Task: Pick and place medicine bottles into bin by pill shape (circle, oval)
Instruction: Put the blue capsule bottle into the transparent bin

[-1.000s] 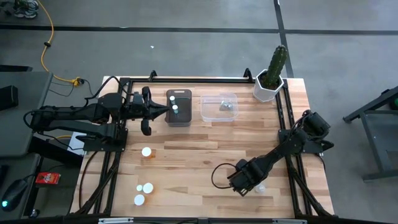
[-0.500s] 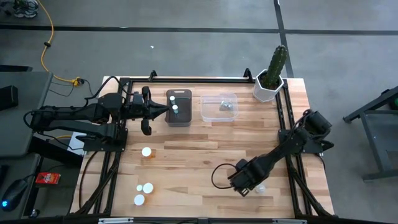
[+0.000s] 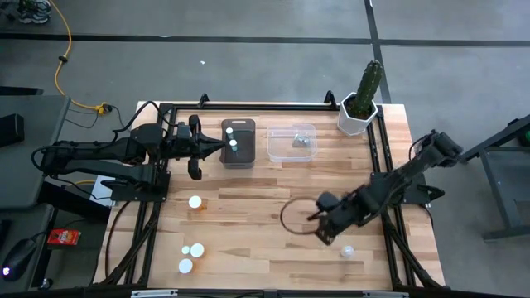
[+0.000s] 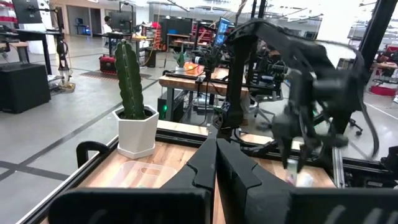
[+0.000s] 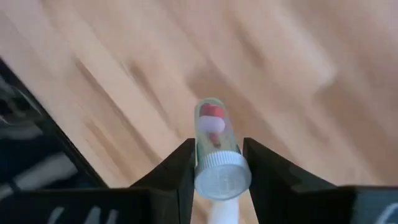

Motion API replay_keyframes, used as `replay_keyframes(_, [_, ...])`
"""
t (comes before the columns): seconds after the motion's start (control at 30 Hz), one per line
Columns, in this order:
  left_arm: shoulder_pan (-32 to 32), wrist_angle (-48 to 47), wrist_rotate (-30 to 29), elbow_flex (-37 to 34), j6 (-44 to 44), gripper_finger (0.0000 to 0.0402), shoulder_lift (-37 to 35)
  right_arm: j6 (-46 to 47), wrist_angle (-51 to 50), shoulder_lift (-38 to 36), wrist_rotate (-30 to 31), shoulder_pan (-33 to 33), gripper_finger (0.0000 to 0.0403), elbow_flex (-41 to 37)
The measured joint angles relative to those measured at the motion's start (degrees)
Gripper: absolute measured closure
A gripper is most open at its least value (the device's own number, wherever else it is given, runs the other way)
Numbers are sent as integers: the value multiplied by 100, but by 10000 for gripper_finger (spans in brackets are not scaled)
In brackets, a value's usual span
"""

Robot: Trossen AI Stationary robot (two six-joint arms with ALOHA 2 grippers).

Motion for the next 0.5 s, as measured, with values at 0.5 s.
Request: replay_keyframes(0.5, [0, 45, 21, 0, -409, 401, 2, -4488, 2410, -906, 1191, -1955, 297, 2])
